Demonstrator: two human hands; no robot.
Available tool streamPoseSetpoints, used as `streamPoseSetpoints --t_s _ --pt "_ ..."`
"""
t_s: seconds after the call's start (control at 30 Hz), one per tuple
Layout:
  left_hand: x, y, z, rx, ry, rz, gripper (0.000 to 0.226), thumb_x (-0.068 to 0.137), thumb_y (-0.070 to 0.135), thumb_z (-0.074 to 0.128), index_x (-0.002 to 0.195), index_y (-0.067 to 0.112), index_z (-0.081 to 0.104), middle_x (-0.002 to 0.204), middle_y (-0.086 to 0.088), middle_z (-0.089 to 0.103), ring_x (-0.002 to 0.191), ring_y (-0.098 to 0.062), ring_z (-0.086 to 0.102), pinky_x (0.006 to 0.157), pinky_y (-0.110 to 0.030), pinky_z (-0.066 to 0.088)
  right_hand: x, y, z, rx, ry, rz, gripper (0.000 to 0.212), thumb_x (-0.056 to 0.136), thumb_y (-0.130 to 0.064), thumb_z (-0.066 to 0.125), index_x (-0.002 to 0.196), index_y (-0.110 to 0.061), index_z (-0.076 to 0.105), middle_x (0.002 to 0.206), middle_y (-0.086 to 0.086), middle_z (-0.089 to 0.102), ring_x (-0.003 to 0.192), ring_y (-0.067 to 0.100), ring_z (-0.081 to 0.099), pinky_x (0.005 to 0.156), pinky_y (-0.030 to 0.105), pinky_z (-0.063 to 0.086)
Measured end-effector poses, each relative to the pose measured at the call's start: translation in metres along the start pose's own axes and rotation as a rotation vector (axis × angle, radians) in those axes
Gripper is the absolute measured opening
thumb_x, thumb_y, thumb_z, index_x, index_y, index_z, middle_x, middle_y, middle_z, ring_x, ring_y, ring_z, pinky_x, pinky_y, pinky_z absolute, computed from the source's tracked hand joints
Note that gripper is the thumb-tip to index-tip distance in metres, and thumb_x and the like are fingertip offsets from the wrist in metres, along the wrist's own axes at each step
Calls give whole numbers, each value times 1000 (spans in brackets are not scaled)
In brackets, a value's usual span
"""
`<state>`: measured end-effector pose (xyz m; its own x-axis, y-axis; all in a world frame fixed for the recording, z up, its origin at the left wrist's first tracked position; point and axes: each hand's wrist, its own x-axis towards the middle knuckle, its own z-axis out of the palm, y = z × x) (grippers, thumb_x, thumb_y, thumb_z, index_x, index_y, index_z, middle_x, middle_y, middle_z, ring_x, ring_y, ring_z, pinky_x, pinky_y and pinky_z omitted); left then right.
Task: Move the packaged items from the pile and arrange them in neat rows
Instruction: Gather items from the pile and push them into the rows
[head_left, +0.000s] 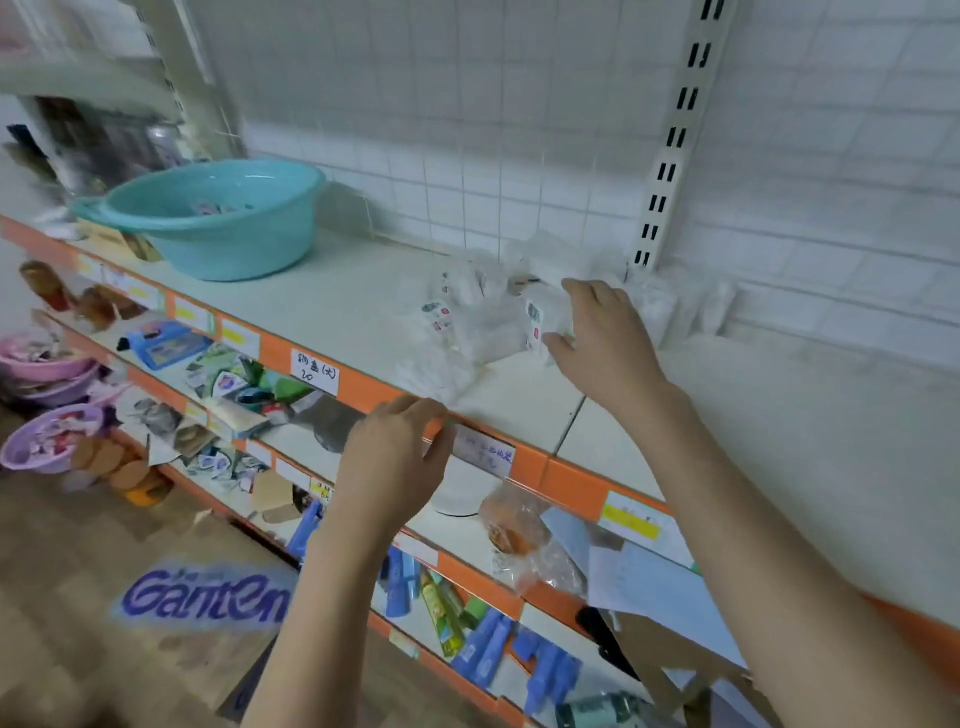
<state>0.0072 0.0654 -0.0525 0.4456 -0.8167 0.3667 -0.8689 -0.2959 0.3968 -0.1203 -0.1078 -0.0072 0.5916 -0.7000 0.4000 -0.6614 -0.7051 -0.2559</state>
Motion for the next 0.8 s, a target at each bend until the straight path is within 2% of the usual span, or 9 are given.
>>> streamPoseSetpoints --t_s 0.1,0.23,0.33,0.43,0.5,0.6,0.7,0.8 --pt "18 -15 0 -50 -33 38 25 87 20 58 107 8 65 106 -10 66 98 -33 58 78 -39 49 28 -9 20 -144 -103 74 72 88 -36 55 142 -6 18 137 15 38 126 32 31 100 38 29" --pt "36 -19 15 -106 -65 103 31 84 18 60 113 7 62 113 -13 62 101 -37 55 82 -40 47 28 -8 37 -325 -33 59 51 91 -28 50 135 -9 32 131 10 44 121 27 35 96 33 26" --pt "54 -13 25 -81 -61 151 41 83 20 63 122 9 56 125 -13 53 111 -36 48 90 -44 43 14 -5 33 -225 21 77 53 88 -20 55 136 -10 34 129 9 45 119 27 38 96 32 27" --pt "78 -4 31 -60 -55 171 55 83 22 62 133 11 44 136 -13 42 123 -34 37 97 -43 35 -11 -1 25 -60 68 130 56 82 -6 57 135 -6 39 120 13 45 111 29 46 92 31 37" --pt "97 1 35 -47 -57 174 65 82 23 64 138 9 35 138 -16 38 125 -35 34 99 -41 32 -28 0 20 39 121 180 52 79 0 57 129 -7 47 115 12 45 103 28 52 83 27 39" --pt "121 5 40 5 -135 109 74 82 26 65 141 8 25 136 -17 36 124 -36 32 100 -40 29 -52 3 16 118 186 288 48 80 0 58 126 -10 50 114 9 46 98 26 53 80 22 37" --pt "132 4 43 75 -118 74 61 82 22 64 136 10 37 132 -14 40 119 -35 35 94 -39 33 -72 6 16 177 261 378 46 79 -2 59 124 -12 52 111 6 48 96 23 54 78 18 36" --pt "126 5 51 51 -22 82 43 78 9 63 121 9 56 121 -14 49 111 -35 39 88 -40 33 -87 9 14 228 320 440 45 80 -3 61 123 -13 53 110 3 50 98 20 54 82 23 40"
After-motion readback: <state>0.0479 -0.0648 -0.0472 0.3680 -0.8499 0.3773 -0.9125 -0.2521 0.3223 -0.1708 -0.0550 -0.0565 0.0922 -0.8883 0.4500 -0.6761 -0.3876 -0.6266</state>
